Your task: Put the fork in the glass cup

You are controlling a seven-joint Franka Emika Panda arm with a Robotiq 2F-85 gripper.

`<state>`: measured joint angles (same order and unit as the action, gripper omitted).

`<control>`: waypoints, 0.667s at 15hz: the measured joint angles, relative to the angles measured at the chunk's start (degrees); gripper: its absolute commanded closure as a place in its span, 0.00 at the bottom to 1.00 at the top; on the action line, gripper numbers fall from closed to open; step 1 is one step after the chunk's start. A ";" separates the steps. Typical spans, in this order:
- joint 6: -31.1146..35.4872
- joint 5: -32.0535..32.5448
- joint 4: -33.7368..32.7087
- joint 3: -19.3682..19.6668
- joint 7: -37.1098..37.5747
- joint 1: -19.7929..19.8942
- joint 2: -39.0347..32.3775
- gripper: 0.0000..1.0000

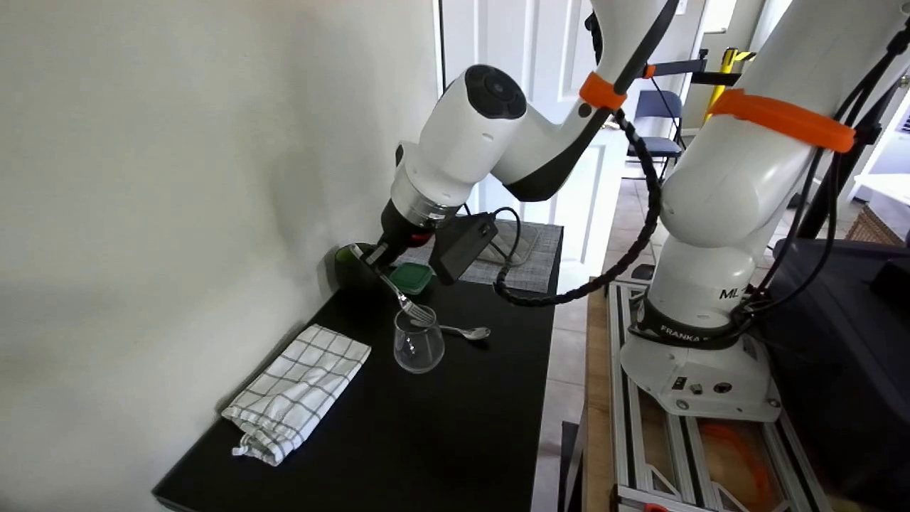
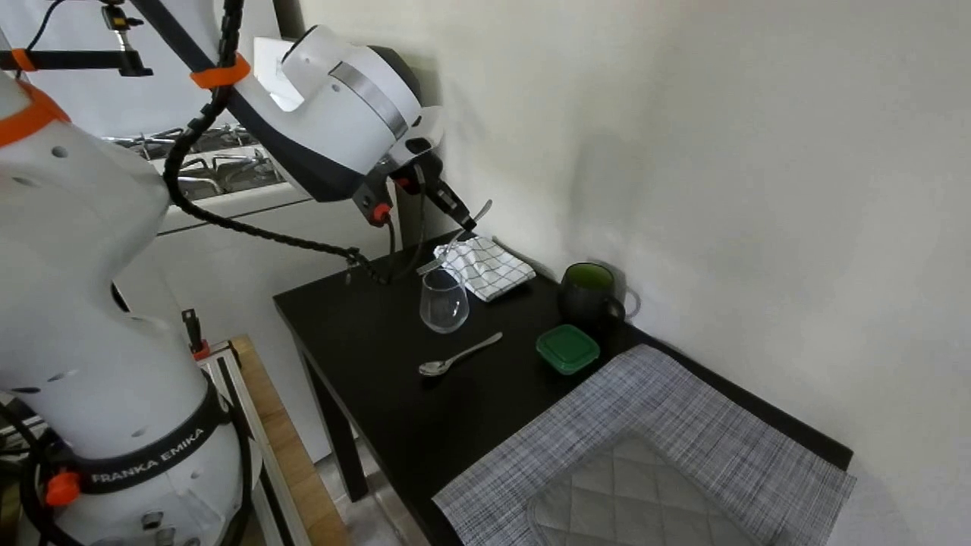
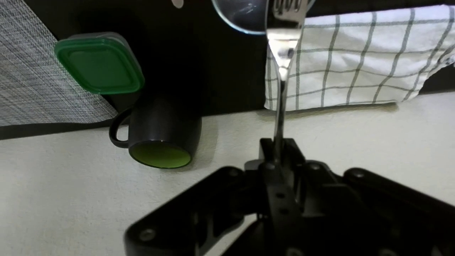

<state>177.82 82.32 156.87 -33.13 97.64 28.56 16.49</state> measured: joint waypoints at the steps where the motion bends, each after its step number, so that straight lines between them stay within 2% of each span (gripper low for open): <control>1: -0.08 1.72 -0.26 -0.33 1.92 0.18 0.13 0.98; 5: -1.19 9.38 -1.91 -1.16 10.07 0.65 0.09 0.98; 10: -7.71 20.83 -3.39 -2.29 21.23 0.57 -2.34 0.98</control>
<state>170.11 103.15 153.48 -35.42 118.87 29.13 14.15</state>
